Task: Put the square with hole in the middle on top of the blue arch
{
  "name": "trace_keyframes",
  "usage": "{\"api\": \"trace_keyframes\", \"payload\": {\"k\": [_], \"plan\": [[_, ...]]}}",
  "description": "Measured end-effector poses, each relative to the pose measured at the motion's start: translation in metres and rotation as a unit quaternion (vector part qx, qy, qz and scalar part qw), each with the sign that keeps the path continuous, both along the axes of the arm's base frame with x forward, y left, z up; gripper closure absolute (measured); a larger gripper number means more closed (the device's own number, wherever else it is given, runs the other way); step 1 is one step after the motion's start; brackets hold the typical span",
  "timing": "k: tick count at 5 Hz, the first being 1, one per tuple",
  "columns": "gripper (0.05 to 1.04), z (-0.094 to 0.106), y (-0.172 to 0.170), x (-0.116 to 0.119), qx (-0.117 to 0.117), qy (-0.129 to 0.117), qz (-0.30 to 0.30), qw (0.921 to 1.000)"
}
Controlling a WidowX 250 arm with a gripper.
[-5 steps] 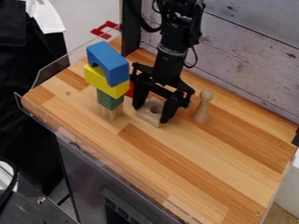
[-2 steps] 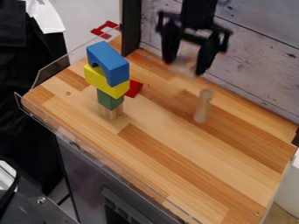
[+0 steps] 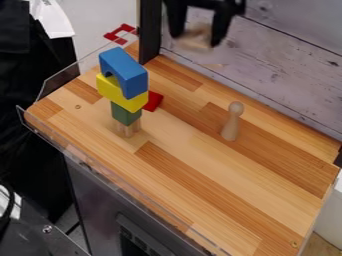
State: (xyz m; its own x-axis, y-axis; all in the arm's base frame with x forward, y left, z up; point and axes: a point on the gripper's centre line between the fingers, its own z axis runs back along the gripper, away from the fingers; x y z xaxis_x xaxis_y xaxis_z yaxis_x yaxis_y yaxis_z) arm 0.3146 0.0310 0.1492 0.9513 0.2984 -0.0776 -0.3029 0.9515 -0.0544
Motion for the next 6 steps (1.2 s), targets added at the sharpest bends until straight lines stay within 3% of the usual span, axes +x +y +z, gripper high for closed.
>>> {"api": "trace_keyframes", "payload": {"k": [1,2,3,5,6], "plan": [[0.311,0.029,0.024,-0.014,0.027,0.002,0.051,0.9984],[0.311,0.039,0.034,-0.022,0.035,0.023,0.090,0.9951],[0.311,0.048,0.040,-0.039,0.041,0.036,0.167,0.9845],[0.311,0.014,0.040,-0.072,0.035,0.100,0.186,0.9770],[0.311,-0.004,0.037,-0.081,0.024,0.117,0.198,0.9728]]}}
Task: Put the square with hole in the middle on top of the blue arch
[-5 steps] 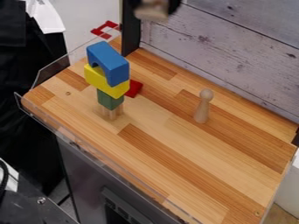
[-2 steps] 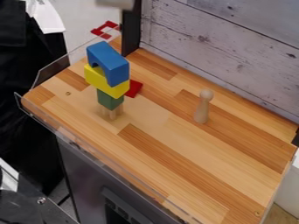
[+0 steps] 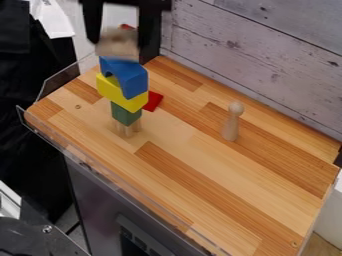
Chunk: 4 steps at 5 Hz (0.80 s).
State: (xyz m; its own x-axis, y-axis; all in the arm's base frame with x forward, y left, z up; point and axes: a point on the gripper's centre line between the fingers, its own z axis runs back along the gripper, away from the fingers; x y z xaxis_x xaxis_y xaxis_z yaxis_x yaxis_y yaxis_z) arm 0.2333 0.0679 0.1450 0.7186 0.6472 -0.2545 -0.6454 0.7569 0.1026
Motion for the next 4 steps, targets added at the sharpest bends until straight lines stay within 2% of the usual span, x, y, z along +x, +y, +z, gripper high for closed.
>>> {"api": "trace_keyframes", "payload": {"k": [1,2,3,4], "plan": [[0.311,-0.010,-0.002,0.004,-0.018,0.006,0.003,0.9998],[0.311,-0.015,0.001,0.007,-0.022,0.004,0.001,0.9998],[0.311,-0.014,0.003,0.011,-0.018,-0.008,-0.001,0.9998],[0.260,-0.010,0.005,0.015,-0.012,-0.016,-0.005,0.9998]]}}
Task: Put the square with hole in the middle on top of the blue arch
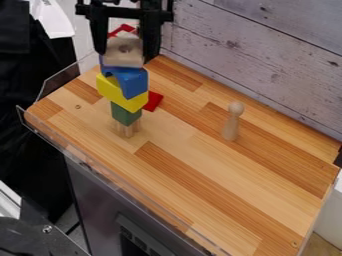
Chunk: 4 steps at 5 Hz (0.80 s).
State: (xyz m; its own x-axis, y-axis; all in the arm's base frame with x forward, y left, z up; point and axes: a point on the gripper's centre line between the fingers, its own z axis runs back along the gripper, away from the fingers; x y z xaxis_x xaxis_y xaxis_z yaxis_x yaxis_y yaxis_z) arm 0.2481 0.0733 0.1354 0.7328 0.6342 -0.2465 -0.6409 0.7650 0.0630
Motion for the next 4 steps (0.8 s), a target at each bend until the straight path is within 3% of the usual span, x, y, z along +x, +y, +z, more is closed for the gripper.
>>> {"api": "trace_keyframes", "payload": {"k": [1,4], "plan": [[0.078,0.0013,0.0018,0.0005,0.000,-0.001,0.002,1.0000],[0.083,0.0071,0.0041,0.0069,0.006,-0.014,-0.005,0.9999]]}}
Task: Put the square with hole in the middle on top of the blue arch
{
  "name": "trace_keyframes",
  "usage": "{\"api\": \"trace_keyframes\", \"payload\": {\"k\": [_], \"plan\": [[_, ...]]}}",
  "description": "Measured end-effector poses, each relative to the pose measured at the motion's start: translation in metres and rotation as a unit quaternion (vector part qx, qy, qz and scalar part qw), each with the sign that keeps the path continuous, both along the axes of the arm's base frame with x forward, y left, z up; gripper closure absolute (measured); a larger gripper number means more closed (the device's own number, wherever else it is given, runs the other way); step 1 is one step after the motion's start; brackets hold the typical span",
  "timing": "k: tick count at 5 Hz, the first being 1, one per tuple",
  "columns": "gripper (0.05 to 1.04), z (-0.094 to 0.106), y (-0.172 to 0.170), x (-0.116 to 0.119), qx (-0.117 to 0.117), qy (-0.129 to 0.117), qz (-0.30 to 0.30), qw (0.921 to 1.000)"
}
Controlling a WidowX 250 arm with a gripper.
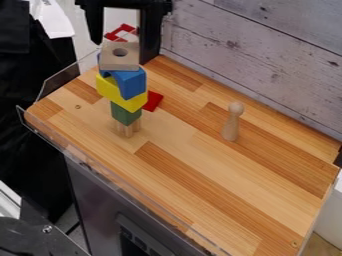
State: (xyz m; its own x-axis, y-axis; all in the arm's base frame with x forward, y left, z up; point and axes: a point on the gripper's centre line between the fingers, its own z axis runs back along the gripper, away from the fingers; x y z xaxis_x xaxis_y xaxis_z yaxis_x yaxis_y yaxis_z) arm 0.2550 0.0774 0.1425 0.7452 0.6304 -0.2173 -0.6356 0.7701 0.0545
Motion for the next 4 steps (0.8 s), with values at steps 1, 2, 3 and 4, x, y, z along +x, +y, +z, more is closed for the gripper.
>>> {"api": "trace_keyframes", "payload": {"k": [1,2,3,4], "plan": [[0.083,0.007,-0.013,0.012,0.028,-0.012,-0.064,0.9975],[0.083,0.012,-0.038,0.021,0.053,-0.036,-0.142,0.9878],[0.083,0.007,-0.055,0.021,0.051,-0.038,-0.178,0.9820],[0.083,0.003,-0.069,0.023,0.030,-0.048,-0.190,0.9801]]}}
